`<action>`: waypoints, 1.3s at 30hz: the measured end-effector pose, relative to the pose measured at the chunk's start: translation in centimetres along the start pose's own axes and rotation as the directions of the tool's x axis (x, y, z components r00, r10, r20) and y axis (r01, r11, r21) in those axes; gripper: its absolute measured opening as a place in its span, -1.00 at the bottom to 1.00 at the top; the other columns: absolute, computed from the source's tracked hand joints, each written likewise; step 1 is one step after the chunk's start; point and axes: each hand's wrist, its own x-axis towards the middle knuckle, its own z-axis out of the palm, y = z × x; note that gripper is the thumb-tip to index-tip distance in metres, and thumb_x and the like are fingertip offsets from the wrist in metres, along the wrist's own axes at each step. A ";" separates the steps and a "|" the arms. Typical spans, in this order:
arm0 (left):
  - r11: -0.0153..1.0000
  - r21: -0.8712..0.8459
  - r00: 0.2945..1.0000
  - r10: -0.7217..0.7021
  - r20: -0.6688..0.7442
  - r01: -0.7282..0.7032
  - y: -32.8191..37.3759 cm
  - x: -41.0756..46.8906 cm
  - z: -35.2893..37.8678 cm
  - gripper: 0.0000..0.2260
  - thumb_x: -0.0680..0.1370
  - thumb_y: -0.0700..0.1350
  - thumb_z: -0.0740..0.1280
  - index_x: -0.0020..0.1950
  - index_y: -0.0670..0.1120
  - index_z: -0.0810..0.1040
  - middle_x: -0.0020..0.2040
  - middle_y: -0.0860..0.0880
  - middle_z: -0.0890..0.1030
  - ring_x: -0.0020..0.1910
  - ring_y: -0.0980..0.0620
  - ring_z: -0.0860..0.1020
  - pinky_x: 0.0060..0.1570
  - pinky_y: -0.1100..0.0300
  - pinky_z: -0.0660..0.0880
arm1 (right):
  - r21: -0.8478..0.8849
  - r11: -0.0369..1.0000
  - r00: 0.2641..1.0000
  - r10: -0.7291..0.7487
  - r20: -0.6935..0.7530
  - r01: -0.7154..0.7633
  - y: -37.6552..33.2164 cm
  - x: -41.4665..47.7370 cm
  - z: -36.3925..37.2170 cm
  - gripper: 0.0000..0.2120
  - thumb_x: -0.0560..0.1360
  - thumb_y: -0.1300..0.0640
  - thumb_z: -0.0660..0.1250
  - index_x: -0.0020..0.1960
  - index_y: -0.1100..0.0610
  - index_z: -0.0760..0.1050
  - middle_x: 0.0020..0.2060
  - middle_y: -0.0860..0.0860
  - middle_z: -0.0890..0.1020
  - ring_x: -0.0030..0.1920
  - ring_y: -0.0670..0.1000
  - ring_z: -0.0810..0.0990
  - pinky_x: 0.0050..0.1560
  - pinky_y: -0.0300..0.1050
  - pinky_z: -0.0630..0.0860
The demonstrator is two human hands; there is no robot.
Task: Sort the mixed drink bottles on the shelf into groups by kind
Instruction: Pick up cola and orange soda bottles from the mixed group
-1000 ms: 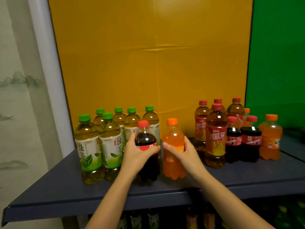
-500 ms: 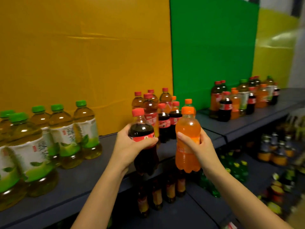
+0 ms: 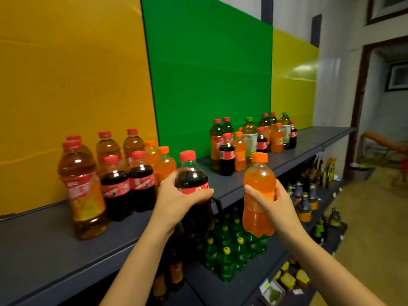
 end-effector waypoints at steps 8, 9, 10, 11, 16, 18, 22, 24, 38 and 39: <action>1.000 -0.005 0.999 0.029 -0.018 -0.029 -1.4 5.0 11.6 -0.66 0.23 -0.23 0.56 -0.12 0.07 0.56 -0.16 0.11 0.64 -0.22 0.27 0.60 -0.20 0.38 0.49 | -0.045 0.999 0.999 -0.017 0.042 0.019 2.4 7.5 -9.9 -0.51 0.17 -0.15 0.40 0.07 -0.12 0.41 0.00 -0.06 0.58 0.00 -0.03 0.57 -0.09 -0.12 0.50; 0.999 -0.008 0.999 0.033 -0.019 -0.034 -1.5 5.8 12.8 -0.66 0.24 -0.23 0.56 -0.12 0.06 0.56 -0.16 0.11 0.64 -0.24 0.29 0.59 -0.23 0.43 0.48 | -0.043 0.999 0.999 -0.022 0.042 0.024 2.6 8.3 -10.8 -0.53 0.18 -0.15 0.40 0.05 -0.13 0.41 -0.01 -0.06 0.58 -0.01 -0.04 0.57 -0.11 -0.14 0.50; 0.999 -0.008 0.999 0.039 -0.021 -0.039 -1.8 6.5 14.0 -0.66 0.24 -0.24 0.55 -0.11 0.05 0.56 -0.16 0.11 0.64 -0.24 0.30 0.59 -0.25 0.46 0.48 | -0.038 0.999 0.999 -0.027 0.042 0.029 2.9 9.2 -11.7 -0.56 0.18 -0.14 0.40 0.03 -0.14 0.41 -0.02 -0.07 0.58 -0.01 -0.05 0.57 -0.12 -0.15 0.50; 0.999 -0.005 0.999 0.046 -0.022 -0.046 -2.0 7.3 15.1 -0.66 0.24 -0.24 0.55 -0.10 0.05 0.56 -0.15 0.09 0.65 -0.22 0.28 0.60 -0.25 0.45 0.48 | -0.036 0.999 0.999 -0.030 0.039 0.031 3.2 10.1 -12.6 -0.58 0.19 -0.13 0.40 0.02 -0.15 0.41 -0.03 -0.07 0.58 -0.02 -0.06 0.57 -0.13 -0.17 0.49; 0.998 0.009 0.997 0.059 -0.045 -0.058 -3.9 11.2 20.1 -0.63 0.22 -0.21 0.57 -0.05 0.01 0.58 -0.09 0.04 0.66 -0.06 0.07 0.62 -0.06 0.22 0.51 | -0.032 0.998 0.999 -0.047 0.008 0.048 5.3 15.0 -16.1 -0.62 0.20 -0.11 0.41 -0.02 -0.15 0.41 -0.05 -0.08 0.58 -0.04 -0.07 0.57 -0.17 -0.18 0.47; 0.997 0.030 0.996 0.072 -0.048 -0.071 -4.8 12.7 21.7 -0.61 0.22 -0.19 0.57 -0.01 -0.01 0.58 -0.07 0.03 0.66 -0.05 0.08 0.62 -0.03 0.19 0.53 | -0.038 0.998 0.999 -0.052 -0.008 0.052 6.2 16.9 -17.2 -0.61 0.18 -0.12 0.41 -0.03 -0.14 0.41 -0.05 -0.08 0.58 -0.04 -0.07 0.56 -0.16 -0.17 0.48; 0.991 0.071 0.993 0.115 -0.030 -0.113 -6.3 16.5 25.4 -0.62 0.23 -0.19 0.57 -0.03 0.03 0.56 -0.11 0.09 0.65 -0.14 0.26 0.60 -0.15 0.39 0.50 | -0.049 0.996 0.997 -0.071 -0.006 0.070 8.2 21.9 -19.3 -0.68 0.26 -0.06 0.43 -0.05 -0.16 0.40 -0.05 -0.09 0.57 -0.04 -0.09 0.55 -0.16 -0.18 0.47; 0.989 0.082 0.992 0.122 -0.028 -0.119 -7.0 18.7 27.2 -0.61 0.24 -0.19 0.57 -0.02 0.04 0.54 -0.10 0.10 0.64 -0.14 0.26 0.60 -0.13 0.37 0.50 | -0.055 0.995 0.997 -0.083 -0.004 0.083 9.1 24.7 -20.0 -0.71 0.30 -0.02 0.44 -0.07 -0.17 0.40 -0.05 -0.10 0.57 -0.05 -0.10 0.55 -0.17 -0.20 0.46; 0.958 0.238 0.978 0.188 -0.088 -0.163 -11.5 29.1 35.9 -0.56 0.22 -0.13 0.58 0.02 0.03 0.52 -0.08 0.13 0.62 -0.07 0.31 0.55 -0.14 0.52 0.44 | -0.039 0.991 0.987 -0.120 0.108 0.125 14.2 38.9 -23.9 -0.57 0.17 -0.13 0.42 0.00 -0.14 0.43 -0.04 -0.12 0.60 -0.03 -0.13 0.57 -0.06 -0.18 0.48; 0.955 0.247 0.976 0.193 -0.101 -0.163 -11.6 29.4 36.4 -0.57 0.22 -0.13 0.58 0.01 0.03 0.52 -0.09 0.14 0.62 -0.08 0.32 0.55 -0.15 0.54 0.43 | -0.027 0.992 0.985 -0.119 0.124 0.123 14.6 39.7 -24.3 -0.58 0.17 -0.12 0.42 0.00 -0.15 0.42 -0.04 -0.12 0.60 -0.03 -0.14 0.57 -0.08 -0.21 0.48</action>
